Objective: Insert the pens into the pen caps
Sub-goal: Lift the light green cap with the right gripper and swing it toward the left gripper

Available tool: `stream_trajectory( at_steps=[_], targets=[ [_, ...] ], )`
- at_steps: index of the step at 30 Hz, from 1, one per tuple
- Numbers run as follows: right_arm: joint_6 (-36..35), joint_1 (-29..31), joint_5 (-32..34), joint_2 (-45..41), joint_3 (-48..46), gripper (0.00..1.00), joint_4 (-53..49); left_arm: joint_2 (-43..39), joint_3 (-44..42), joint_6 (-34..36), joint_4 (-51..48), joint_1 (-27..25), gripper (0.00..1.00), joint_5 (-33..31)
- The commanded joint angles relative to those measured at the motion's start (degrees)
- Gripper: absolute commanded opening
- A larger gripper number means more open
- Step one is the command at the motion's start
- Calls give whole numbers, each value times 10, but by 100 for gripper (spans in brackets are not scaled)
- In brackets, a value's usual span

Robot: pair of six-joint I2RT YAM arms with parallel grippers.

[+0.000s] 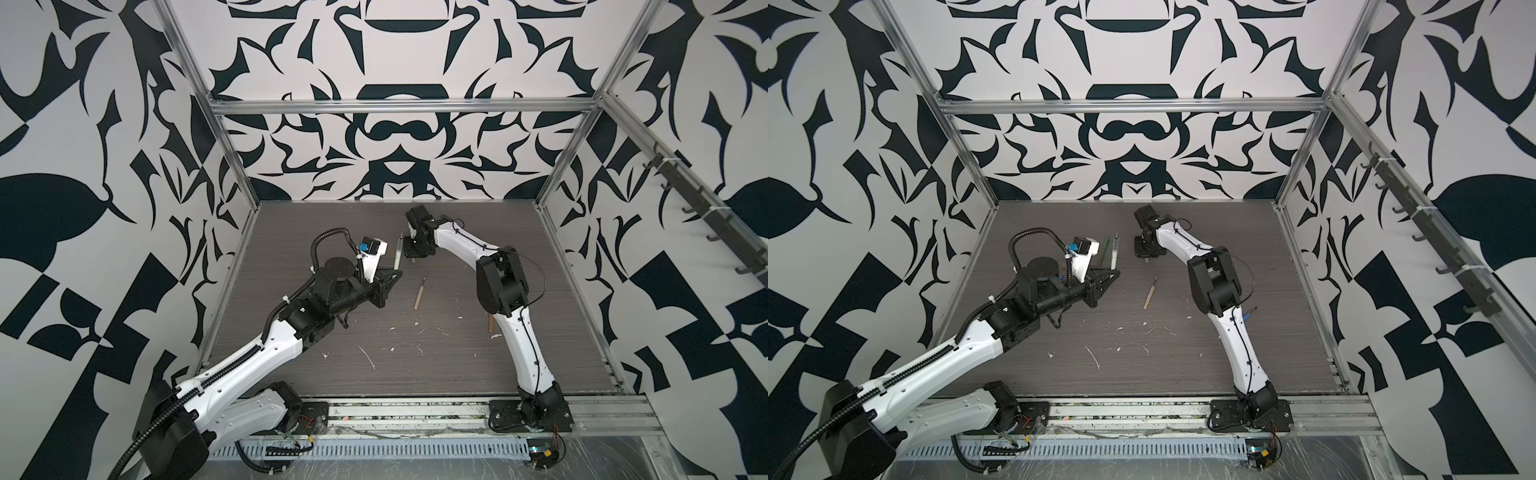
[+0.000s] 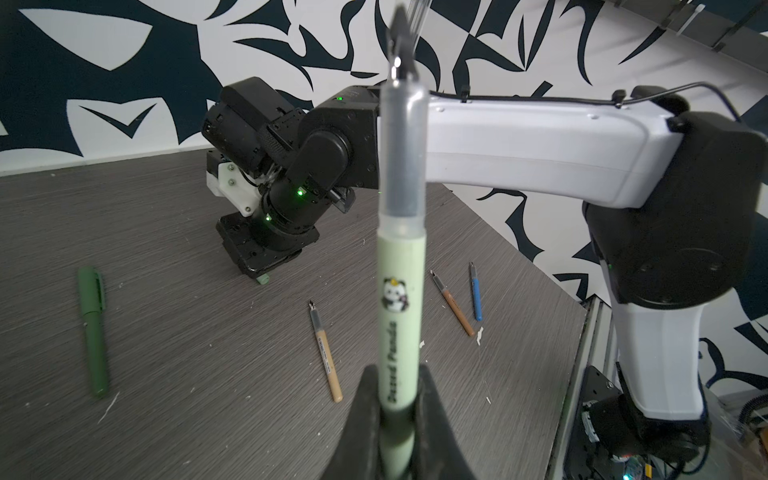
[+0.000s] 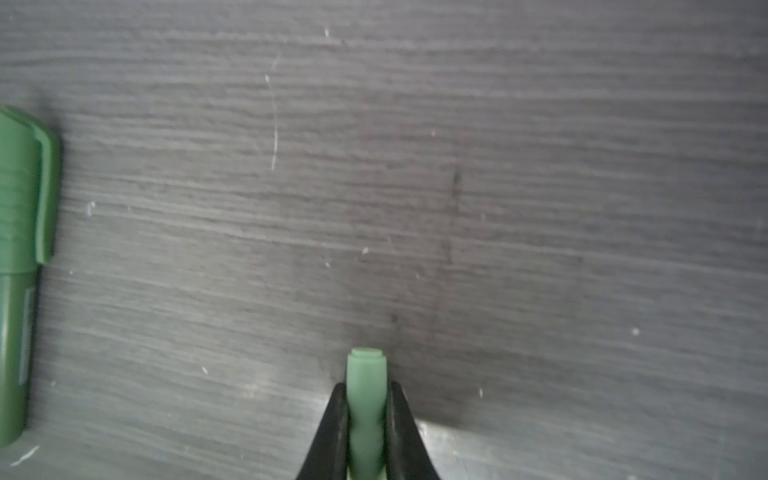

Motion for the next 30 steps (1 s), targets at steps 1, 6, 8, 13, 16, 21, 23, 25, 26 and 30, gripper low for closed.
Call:
stream_trajectory(
  at_steps=[1, 6, 8, 13, 16, 21, 23, 25, 26, 30],
  targets=[
    [4, 4, -7, -62, -17, 12, 0, 4, 17, 8, 0, -4, 0, -3],
    [8, 4, -40, -149, -110, 12, 64, 3, 19, 14, -3, -9, 0, -5],
    [12, 4, -56, -187, -157, 12, 98, 2, 18, 14, -3, -10, 0, -4],
    [26, 4, -76, -276, -270, 12, 163, -2, 19, 17, -5, -12, 0, -5],
    [34, 4, -91, -322, -335, 11, 201, -4, 19, 20, -5, -11, 0, -6],
    [47, 4, -92, -406, -441, 11, 269, -6, 20, 22, -7, -13, 0, -6],
    [54, 4, -95, -436, -475, 10, 294, -5, 20, 23, -7, -14, 0, -7],
    [59, 4, -96, -466, -506, 10, 317, -1, 20, 23, -8, -14, 0, -7],
    [60, 4, -96, -483, -521, 10, 328, 1, 21, 24, -8, -14, 0, -6],
    [62, 4, -97, -544, -576, 10, 374, 10, 21, 27, -8, -14, 0, -7]
  ],
)
